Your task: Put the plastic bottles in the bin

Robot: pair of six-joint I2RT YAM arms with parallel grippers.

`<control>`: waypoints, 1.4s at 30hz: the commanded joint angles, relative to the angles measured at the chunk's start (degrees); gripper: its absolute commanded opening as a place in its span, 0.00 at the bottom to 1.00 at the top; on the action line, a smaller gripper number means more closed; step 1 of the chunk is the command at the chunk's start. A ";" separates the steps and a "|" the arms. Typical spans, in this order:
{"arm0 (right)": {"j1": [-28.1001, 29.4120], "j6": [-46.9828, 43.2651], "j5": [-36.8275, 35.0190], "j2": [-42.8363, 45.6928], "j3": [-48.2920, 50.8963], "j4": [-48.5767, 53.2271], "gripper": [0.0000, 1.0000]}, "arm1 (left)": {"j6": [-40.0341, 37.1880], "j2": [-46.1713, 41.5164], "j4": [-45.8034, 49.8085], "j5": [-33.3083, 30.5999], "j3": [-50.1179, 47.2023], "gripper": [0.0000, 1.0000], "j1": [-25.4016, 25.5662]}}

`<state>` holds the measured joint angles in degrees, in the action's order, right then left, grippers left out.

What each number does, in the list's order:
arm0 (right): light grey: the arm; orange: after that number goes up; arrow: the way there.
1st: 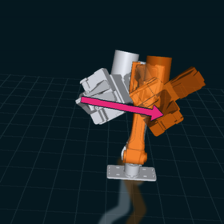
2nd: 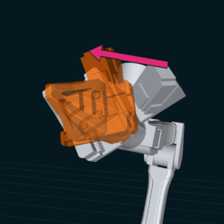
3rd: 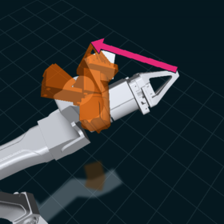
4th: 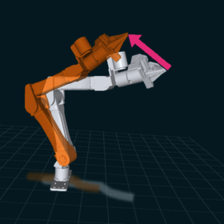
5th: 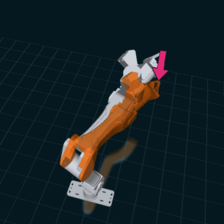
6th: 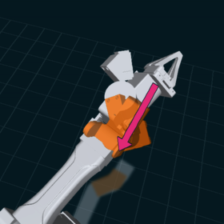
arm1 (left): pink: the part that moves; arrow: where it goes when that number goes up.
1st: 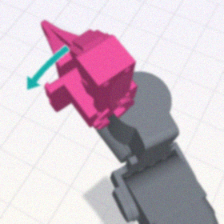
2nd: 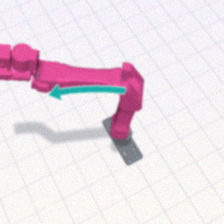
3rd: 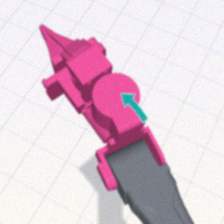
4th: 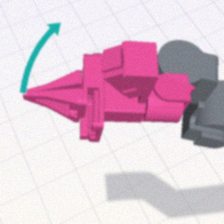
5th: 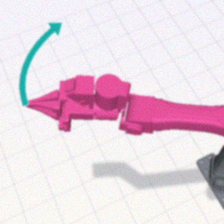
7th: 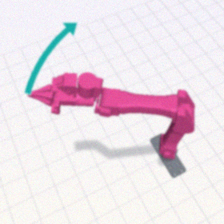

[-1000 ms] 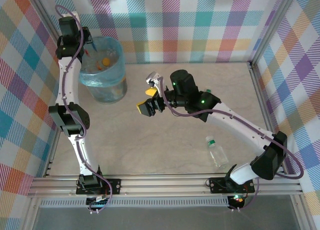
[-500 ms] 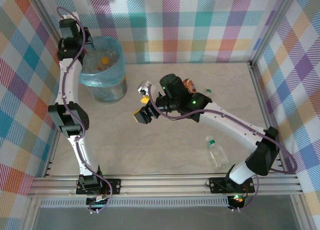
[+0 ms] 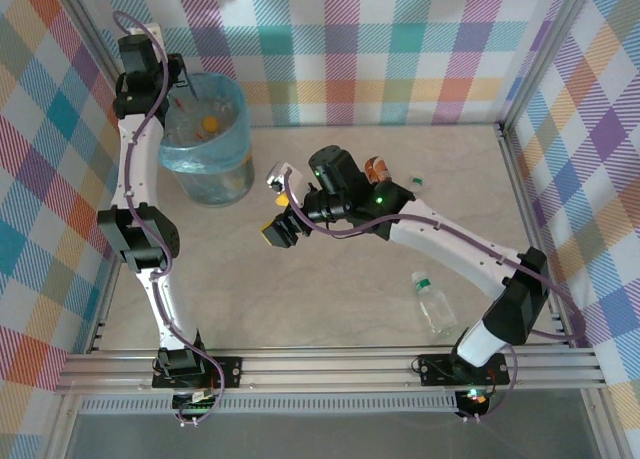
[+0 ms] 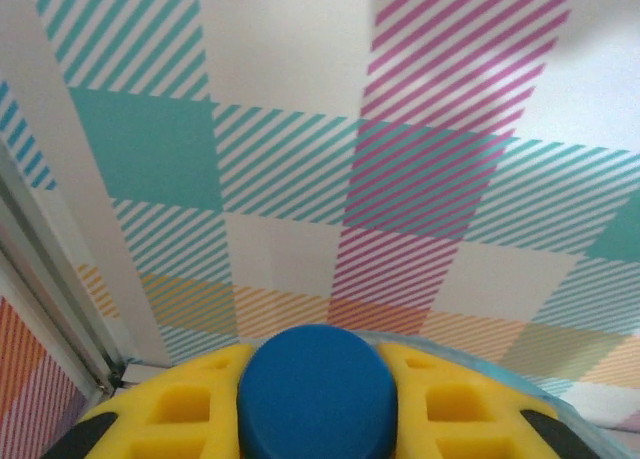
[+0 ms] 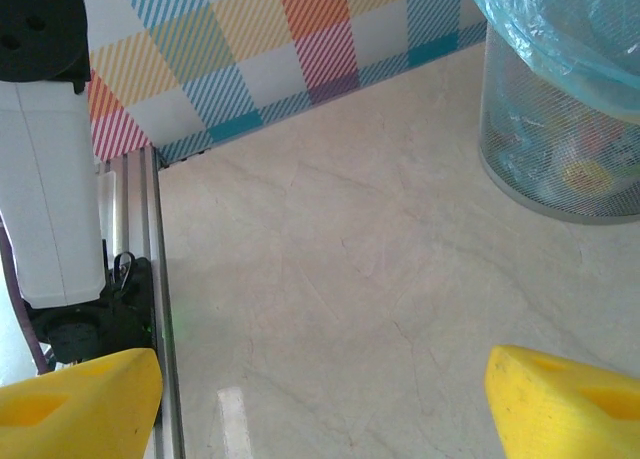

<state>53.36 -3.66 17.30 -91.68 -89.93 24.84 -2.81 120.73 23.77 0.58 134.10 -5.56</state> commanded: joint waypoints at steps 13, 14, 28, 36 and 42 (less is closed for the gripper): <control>0.69 -1.50 0.02 -2.22 -3.28 3.19 0.84 | -2.29 6.82 4.13 -0.04 6.43 0.00 3.63; 0.73 -1.44 -0.10 -2.27 -3.34 3.40 0.84 | -2.21 6.89 4.71 -0.29 6.23 0.00 3.56; 1.47 -1.44 0.06 -4.54 -6.48 5.23 0.84 | 3.52 1.62 6.73 1.60 4.11 0.60 1.02; 1.87 -3.28 -0.95 -4.80 -6.44 5.77 0.84 | 6.38 -2.93 7.81 8.21 4.23 0.61 1.04; 2.20 -3.70 -1.29 -4.64 -6.41 6.43 0.84 | 8.05 -5.60 7.35 6.31 4.23 0.59 0.99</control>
<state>55.09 -5.67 16.40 -95.88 -94.59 29.95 3.75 117.84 31.38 6.57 138.04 -4.05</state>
